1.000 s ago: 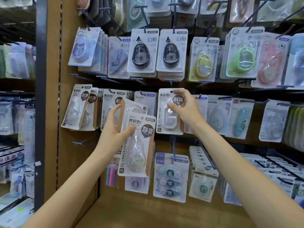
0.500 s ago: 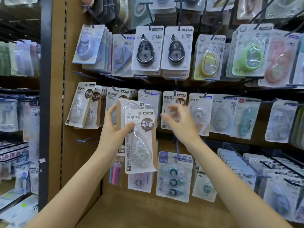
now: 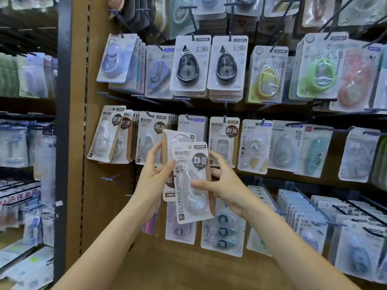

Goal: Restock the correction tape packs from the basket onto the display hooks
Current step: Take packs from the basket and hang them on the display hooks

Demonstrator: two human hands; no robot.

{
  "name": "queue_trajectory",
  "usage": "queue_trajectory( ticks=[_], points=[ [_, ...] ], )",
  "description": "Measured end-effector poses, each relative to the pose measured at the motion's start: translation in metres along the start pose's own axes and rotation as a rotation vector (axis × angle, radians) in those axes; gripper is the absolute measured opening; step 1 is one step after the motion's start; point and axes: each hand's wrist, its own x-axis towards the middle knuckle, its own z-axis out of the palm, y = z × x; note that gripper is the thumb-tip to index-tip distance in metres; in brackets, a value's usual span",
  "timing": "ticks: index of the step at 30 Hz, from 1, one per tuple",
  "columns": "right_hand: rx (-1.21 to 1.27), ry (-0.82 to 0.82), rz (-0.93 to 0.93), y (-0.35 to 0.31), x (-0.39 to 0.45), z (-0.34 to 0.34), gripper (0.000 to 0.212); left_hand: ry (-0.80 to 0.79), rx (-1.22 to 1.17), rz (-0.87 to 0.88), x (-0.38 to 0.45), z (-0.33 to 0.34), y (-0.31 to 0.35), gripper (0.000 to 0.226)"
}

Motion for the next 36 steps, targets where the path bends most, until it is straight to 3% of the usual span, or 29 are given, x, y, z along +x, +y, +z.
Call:
queue_trajectory(
  ticks=[3, 8, 12, 16, 19, 25, 36],
  points=[
    [0.072, -0.022, 0.007, -0.004, 0.006, 0.010, 0.101, -0.005, -0.098, -0.047, -0.001, -0.015, 0.001, 0.047],
    [0.037, 0.039, -0.062, -0.011, 0.016, 0.026, 0.062, 0.086, -0.142, -0.054, 0.001, -0.041, 0.002, 0.050],
    [-0.084, 0.205, -0.117, -0.007, 0.028, 0.024, 0.068, 0.271, -0.079, -0.035, 0.003, -0.065, 0.004, 0.040],
    [-0.160, 0.210, -0.199, -0.006, 0.046, 0.034, 0.083, 0.441, -0.058, -0.012, 0.000, -0.101, 0.008, 0.043],
    [-0.341, 0.252, -0.351, -0.019, 0.060, 0.057, 0.080, 0.536, -0.062, -0.037, 0.000, -0.124, 0.008, 0.044],
    [-0.439, 0.204, -0.455, -0.045, 0.100, 0.097, 0.067, 0.489, -0.038, -0.069, -0.001, -0.140, 0.008, 0.043],
    [-0.231, 0.124, -0.320, -0.038, 0.127, 0.100, 0.071, 0.404, -0.025, -0.053, -0.004, -0.154, 0.008, 0.043]
  ],
)
